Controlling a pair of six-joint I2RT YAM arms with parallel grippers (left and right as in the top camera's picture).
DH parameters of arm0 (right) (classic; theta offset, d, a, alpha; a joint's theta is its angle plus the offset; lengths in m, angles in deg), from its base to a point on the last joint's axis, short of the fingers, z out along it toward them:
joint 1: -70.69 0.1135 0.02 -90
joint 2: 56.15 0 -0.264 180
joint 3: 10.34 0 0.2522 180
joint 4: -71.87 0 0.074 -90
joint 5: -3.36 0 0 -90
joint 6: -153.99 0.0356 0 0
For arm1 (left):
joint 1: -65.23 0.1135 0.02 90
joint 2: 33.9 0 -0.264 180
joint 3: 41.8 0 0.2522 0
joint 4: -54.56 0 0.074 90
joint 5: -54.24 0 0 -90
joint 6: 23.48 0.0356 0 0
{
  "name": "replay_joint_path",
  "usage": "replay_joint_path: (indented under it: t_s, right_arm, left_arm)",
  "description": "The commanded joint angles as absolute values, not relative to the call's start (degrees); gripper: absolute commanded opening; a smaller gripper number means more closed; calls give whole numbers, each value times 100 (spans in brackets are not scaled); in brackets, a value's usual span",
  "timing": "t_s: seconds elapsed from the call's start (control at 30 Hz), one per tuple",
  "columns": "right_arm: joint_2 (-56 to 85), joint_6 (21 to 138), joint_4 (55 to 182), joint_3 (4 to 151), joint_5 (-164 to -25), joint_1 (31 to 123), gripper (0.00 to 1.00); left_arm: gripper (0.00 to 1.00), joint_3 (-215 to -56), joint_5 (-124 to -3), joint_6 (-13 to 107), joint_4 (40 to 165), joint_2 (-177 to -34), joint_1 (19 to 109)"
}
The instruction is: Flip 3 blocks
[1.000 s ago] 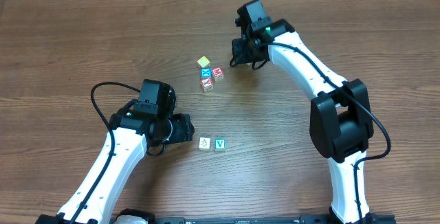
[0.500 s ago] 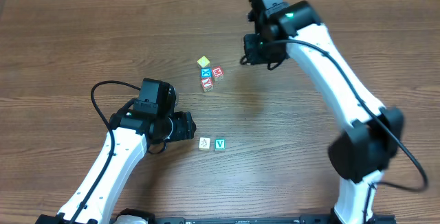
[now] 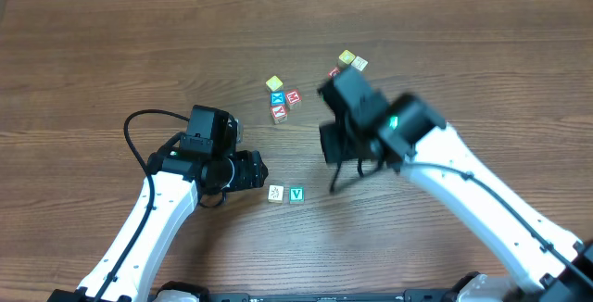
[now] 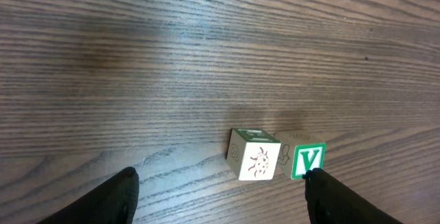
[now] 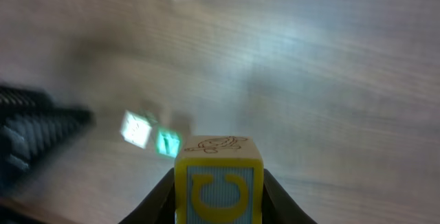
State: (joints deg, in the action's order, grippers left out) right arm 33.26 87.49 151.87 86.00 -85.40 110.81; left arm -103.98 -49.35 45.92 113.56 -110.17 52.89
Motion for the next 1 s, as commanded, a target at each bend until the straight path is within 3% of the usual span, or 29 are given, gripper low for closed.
replay_joint_path:
  t_s: [0.0,0.33,0.97]
  right_arm:
    - [2755,9280,14737,7532,-8805,11264,7]
    - [2823,9615,12614,5499,-9596,11756,10]
    - [3747,9879,11602,5431,-9417,11745,10]
  left_arm:
    - [71,-10523,-5042,4705,11382,-10951,5311]
    - [71,-10523,-5042,4720,11423,-10953,5311]
    - [71,-10523,-5042,4725,11461,-10951,5311]
